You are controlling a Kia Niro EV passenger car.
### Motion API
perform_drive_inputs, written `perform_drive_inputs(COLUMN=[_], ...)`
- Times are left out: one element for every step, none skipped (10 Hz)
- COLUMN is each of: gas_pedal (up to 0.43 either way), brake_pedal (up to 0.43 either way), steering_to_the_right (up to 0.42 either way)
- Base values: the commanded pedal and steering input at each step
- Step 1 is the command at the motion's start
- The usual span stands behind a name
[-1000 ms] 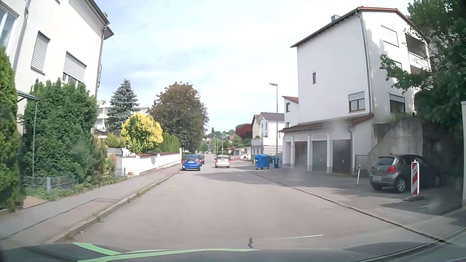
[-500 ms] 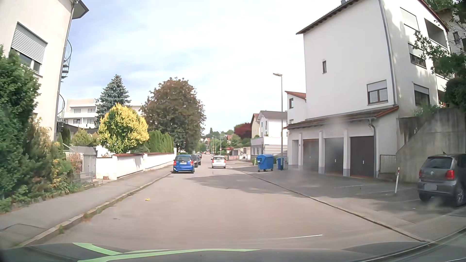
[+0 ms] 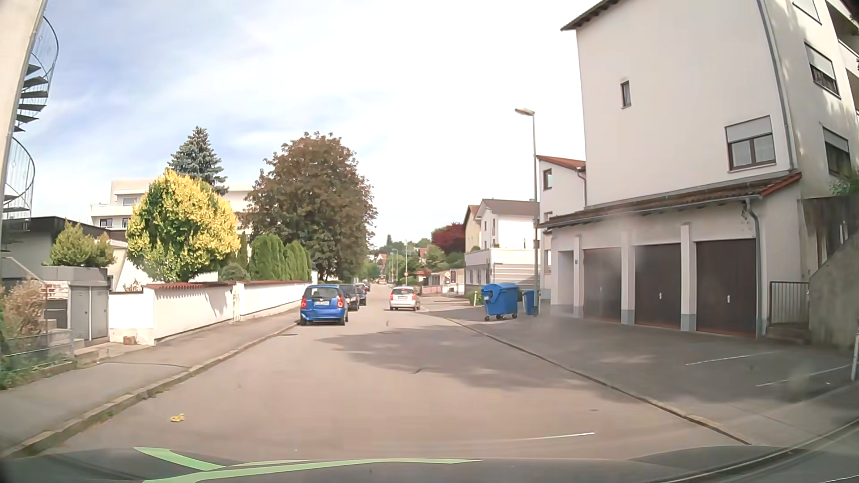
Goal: Follow the waypoints while adhering to traffic rules and regulations
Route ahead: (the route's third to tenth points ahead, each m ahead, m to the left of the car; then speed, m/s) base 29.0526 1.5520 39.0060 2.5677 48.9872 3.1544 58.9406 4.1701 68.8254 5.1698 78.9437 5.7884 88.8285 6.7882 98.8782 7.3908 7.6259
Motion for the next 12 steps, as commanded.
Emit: perform_drive_inputs(gas_pedal=[0.039,0.039,0.039,0.039,0.039,0.039,0.039,0.039,0.039,0.039,0.039,0.039], brake_pedal=[0.0,0.0,0.0,0.0,0.0,0.0,0.0,0.0,0.0,0.0,0.0,0.0], steering_to_the_right=[-0.009,-0.01,-0.011,-0.012,-0.013,-0.013,-0.013,-0.014,-0.016,-0.016,-0.016,-0.016])
